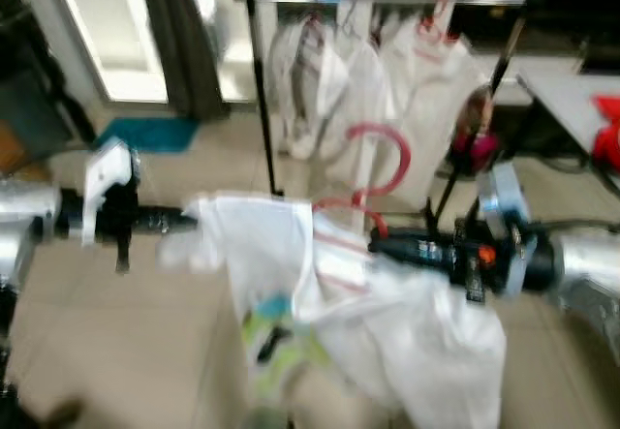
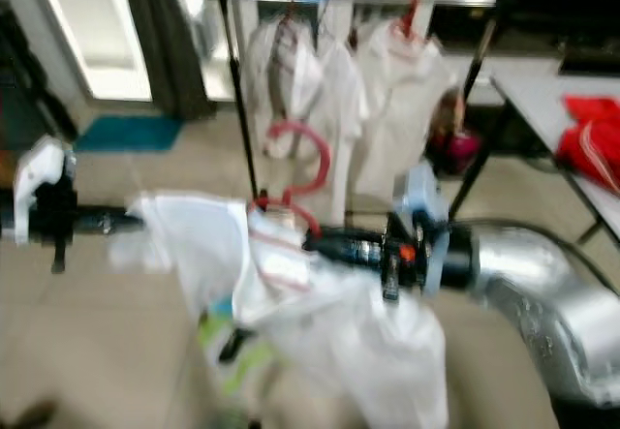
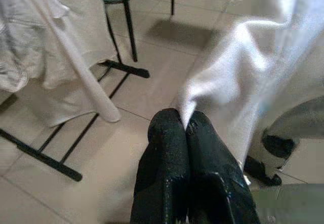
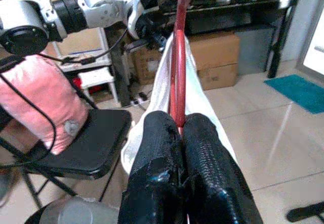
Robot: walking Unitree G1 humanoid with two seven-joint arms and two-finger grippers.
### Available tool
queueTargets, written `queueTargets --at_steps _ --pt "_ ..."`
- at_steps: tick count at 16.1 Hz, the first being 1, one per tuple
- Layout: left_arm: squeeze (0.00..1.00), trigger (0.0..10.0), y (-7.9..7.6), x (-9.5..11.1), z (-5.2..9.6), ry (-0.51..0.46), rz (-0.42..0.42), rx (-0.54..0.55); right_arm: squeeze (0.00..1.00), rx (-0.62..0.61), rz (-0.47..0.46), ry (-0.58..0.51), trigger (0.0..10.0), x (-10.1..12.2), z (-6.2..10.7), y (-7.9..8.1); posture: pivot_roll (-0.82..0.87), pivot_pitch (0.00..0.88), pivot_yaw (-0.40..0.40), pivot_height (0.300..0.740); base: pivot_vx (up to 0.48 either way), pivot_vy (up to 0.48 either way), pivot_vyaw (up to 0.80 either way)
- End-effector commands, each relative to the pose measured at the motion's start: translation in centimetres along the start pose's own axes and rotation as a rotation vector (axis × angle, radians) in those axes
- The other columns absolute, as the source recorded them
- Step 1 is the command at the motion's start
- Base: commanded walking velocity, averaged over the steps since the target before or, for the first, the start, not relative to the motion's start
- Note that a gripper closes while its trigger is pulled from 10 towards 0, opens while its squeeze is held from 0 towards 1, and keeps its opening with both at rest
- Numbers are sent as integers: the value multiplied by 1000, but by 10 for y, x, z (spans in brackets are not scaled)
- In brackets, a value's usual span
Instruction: Hang hanger
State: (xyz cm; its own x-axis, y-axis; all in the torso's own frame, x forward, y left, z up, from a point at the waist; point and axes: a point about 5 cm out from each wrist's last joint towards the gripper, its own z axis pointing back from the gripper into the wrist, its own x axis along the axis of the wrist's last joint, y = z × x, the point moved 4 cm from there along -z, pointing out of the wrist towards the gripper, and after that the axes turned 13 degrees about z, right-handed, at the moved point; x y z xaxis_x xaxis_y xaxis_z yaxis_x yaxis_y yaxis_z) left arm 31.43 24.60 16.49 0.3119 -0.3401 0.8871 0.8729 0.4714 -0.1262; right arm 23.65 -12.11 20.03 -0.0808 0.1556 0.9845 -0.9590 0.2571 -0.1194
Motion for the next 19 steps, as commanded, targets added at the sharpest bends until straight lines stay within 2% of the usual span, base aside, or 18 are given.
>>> queueTargets --at_steps 1,8,11,15,16,18,19 --pt "0 0 3 5 4 -13 -14 26 0 6 36 -25 10000 8 0 0 48 0 43 740 0 0 0" --pt "0 0 11 -24 23 12 74 152 0 -36 41 -27 10000 9 6 -8 52 0 41 740 0 0 0" --pt "0 0 19 -48 41 54 109 267 0 -59 47 -26 10000 8 9 -13 58 0 35 740 0 0 0" --pt "0 0 21 -56 50 62 101 326 0 -62 54 -25 10000 8 10 -16 60 0 28 740 0 0 0" --pt "0 10000 20 -37 43 -56 86 306 0 -66 60 -27 10000 8 10 -17 61 0 24 740 0 0 0" --pt "0 10000 18 -26 39 -119 78 280 0 -72 64 -24 10000 8 10 -18 61 0 24 740 0 0 0" --pt "1000 10000 19 -25 40 -130 78 283 0 -90 31 -33 10000 5 10 -19 57 0 31 740 0 0 0"
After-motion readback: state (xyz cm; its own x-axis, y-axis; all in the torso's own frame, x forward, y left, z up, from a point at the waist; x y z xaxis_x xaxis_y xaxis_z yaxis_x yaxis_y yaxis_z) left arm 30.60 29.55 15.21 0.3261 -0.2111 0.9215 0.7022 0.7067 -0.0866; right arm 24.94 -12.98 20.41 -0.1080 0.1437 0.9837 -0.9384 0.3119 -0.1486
